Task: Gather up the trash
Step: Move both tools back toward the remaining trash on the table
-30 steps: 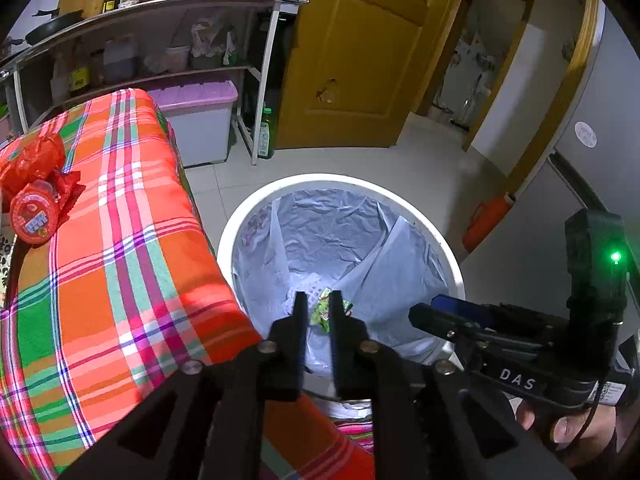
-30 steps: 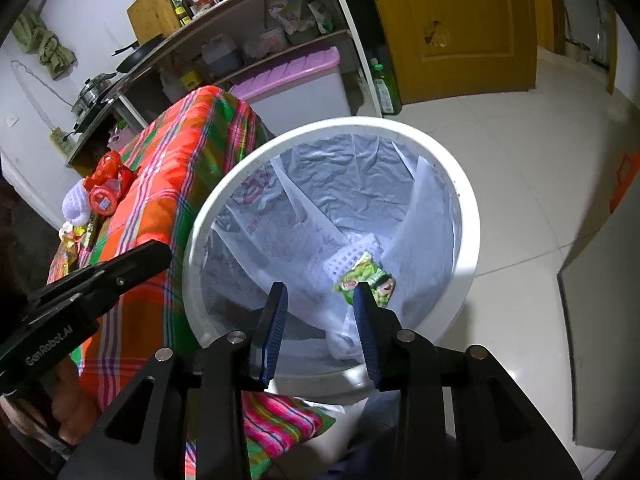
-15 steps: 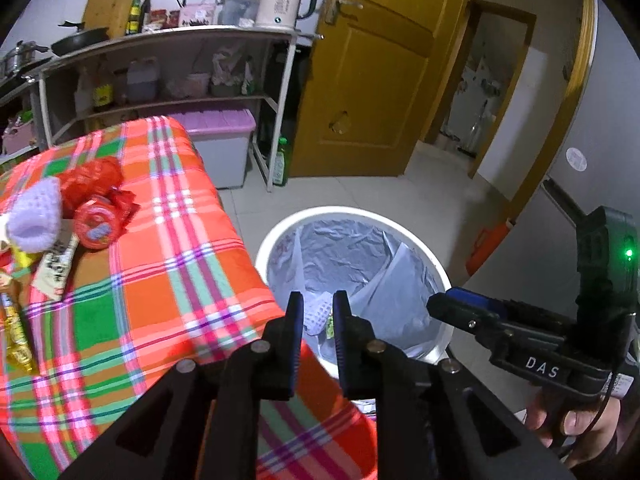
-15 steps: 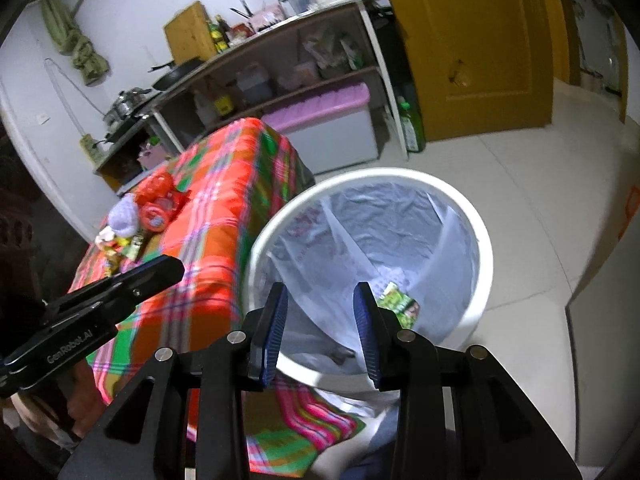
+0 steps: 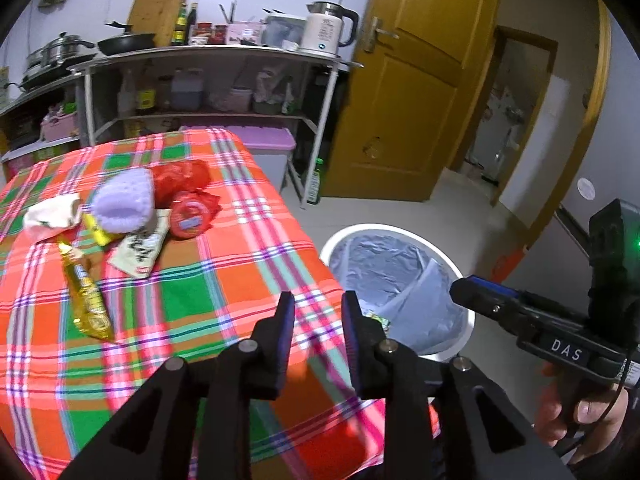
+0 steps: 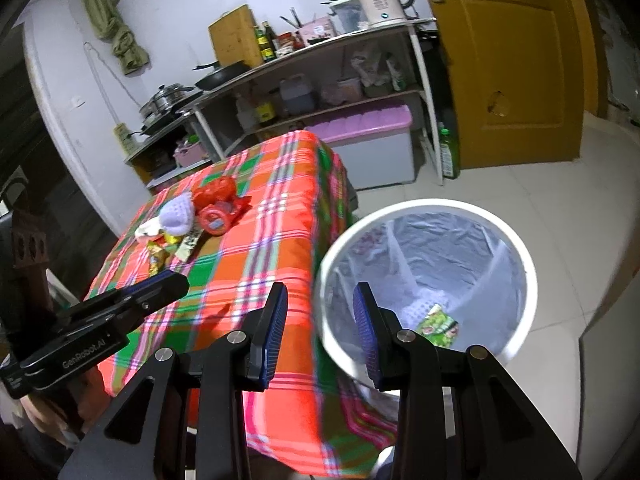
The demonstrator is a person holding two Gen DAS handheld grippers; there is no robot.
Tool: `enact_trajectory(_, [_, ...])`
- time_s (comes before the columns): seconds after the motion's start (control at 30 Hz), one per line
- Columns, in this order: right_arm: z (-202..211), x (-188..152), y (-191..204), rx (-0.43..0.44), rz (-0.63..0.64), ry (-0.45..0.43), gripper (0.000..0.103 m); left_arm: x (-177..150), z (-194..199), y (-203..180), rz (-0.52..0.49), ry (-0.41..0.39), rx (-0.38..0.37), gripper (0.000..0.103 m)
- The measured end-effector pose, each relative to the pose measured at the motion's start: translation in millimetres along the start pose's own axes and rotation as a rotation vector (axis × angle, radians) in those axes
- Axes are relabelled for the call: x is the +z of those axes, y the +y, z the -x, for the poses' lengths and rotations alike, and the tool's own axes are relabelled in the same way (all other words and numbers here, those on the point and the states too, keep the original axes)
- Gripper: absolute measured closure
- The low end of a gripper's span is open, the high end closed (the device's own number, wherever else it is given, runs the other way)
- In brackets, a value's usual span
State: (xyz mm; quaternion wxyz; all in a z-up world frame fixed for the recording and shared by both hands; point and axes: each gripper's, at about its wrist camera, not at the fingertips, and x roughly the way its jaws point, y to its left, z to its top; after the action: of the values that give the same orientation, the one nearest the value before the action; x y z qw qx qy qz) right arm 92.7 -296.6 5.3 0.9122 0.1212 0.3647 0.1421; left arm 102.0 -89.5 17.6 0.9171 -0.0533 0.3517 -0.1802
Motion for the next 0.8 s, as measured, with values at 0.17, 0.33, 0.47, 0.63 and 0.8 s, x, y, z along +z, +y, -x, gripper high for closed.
enact_trajectory(0.17, [-3.7,2.2,19.7,0.025,0.034,0.003,0.067,-2.9,14.1,17.6,0.024,-0.024,0.025,0.072])
enact_trajectory(0.33, [-7.5,3.4,35.5,0.043,0.066,0.009,0.067,-6.4,25.3,35.3,0.053,-0.041,0.055,0.065])
enact_trajectory(0.47, [-14.8,4.2,48.9,0.063,0.094,0.026,0.067,-7.8,32.1,49.3,0.078,-0.05,0.08,0.063])
enact_trajectory(0.63, [-24.9,5.0,60.1,0.079,0.114,0.043,0.067,-7.5,39.0,65.4,0.113,-0.066,0.105,0.057])
enact_trajectory(0.8, [-33.9,9.0,66.0,0.091,0.113,0.051,0.062,-5.3,42.2,82.0,0.145,-0.078,0.125,0.054])
